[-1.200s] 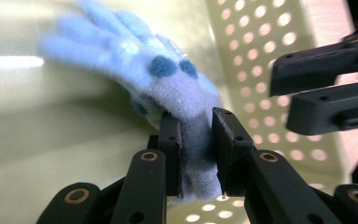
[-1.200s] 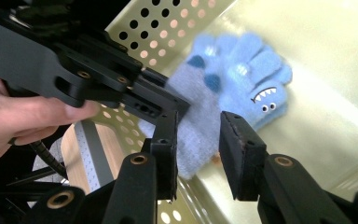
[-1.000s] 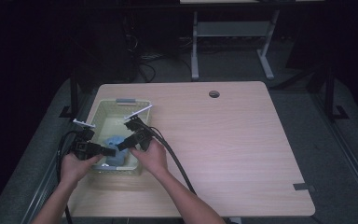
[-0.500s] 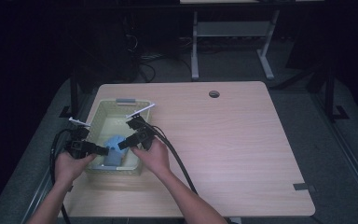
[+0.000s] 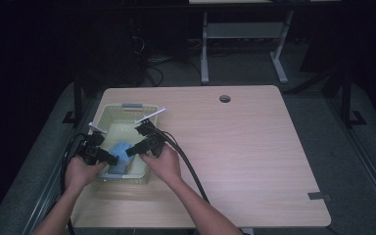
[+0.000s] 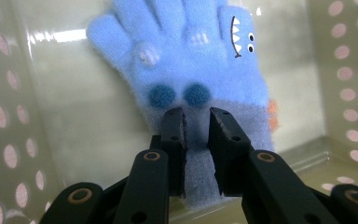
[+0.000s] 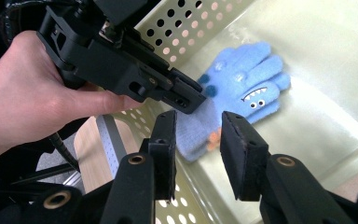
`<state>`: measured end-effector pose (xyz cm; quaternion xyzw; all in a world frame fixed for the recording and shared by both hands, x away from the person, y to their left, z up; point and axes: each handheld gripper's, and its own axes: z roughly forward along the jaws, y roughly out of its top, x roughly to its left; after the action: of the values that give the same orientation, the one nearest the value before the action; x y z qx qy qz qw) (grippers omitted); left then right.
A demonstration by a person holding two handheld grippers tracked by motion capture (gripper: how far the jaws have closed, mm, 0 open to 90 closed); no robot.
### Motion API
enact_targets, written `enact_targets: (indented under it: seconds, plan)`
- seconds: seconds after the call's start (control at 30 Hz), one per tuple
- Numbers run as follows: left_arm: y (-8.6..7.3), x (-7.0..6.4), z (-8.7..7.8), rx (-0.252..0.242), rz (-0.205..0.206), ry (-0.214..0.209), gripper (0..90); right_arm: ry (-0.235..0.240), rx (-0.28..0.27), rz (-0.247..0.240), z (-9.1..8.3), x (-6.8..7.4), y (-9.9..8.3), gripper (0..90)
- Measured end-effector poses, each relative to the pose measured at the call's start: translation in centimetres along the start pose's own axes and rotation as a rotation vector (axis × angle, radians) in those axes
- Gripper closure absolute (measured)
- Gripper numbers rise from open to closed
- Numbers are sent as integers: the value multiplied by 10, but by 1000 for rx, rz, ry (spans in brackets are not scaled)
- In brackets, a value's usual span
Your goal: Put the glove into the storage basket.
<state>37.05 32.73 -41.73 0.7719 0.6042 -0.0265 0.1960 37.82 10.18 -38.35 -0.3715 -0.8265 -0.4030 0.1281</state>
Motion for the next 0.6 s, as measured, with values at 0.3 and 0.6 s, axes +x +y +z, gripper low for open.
enact_targets:
  seconds: [0.3, 0.6]
  plan:
    - [-2, 4, -16, -114, -8, -57, 680, 18, -11, 4, -4, -1, 0, 635]
    - [-3, 2, -25, -192, -14, -107, 615, 35, -31, 20, -11, -5, 0, 605]
